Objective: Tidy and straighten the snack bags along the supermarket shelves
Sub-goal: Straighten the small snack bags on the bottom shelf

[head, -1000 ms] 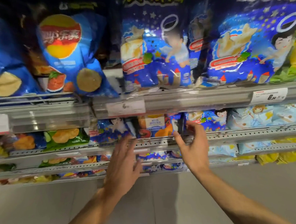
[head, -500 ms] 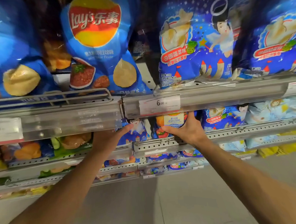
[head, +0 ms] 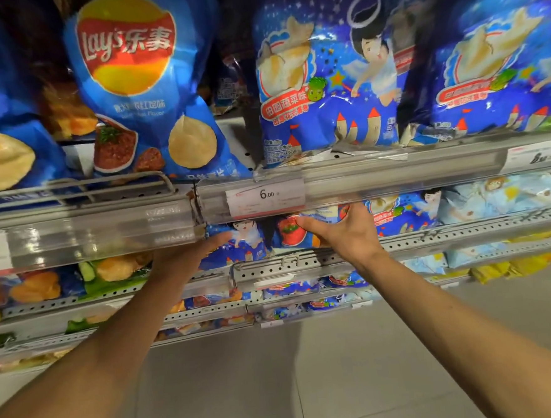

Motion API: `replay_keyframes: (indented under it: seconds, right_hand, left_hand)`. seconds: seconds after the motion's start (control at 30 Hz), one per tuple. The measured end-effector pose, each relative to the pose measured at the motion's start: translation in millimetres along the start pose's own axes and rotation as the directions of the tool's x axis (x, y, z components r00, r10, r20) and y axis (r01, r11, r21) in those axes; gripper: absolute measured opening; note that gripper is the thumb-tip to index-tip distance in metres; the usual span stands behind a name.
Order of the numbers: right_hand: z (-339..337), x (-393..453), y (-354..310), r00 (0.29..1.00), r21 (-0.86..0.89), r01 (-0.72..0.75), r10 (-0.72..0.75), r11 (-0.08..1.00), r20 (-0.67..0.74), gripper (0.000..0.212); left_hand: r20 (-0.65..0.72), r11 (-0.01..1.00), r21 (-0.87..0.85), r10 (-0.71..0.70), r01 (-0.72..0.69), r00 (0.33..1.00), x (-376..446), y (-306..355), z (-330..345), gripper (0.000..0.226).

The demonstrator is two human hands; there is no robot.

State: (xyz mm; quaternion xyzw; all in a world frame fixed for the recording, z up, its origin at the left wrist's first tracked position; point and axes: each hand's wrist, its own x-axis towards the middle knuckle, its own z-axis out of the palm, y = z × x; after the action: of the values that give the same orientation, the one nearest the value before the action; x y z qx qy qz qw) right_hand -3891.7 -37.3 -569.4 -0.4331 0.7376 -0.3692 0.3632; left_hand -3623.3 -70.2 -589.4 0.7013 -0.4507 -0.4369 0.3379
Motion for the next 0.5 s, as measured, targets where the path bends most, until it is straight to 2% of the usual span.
replay_keyframes:
  seconds: [0.13, 0.3, 0.43, 0.5]
  right_hand:
    - [-28.3, -23.5, 15.2, 1.000, 0.128, -0.005, 0.005, 0.992, 0.001, 0.079]
    - [-59.3, -47.6, 45.9, 0.999, 0.212, -0.033, 0.026, 0.977, 0.037, 0.062]
    - [-77.4, -54.8, 66.0, 1.000, 0.271, -0.028, 0.024, 0.962, 0.018, 0.067]
    - [-84.8, -57.1, 74.2, 0.999, 0.278, -0.031, 0.028, 0.960, 0.015, 0.072]
  left_hand:
    - [0.029, 0.993, -0.098, 0.075, -0.072, 0.997, -8.8, 8.4, 16.6, 0.047]
    - [0.048, 0.983, -0.072, 0.173, -0.170, 0.984, -17.3, 17.9, 43.2, 0.051]
    - [0.060, 0.985, 0.037, 0.166, -0.169, 0.984, -20.8, 25.8, 72.7, 0.076]
    - [0.101, 0.994, 0.065, 0.078, -0.085, 0.992, -22.4, 31.4, 88.8, 0.076]
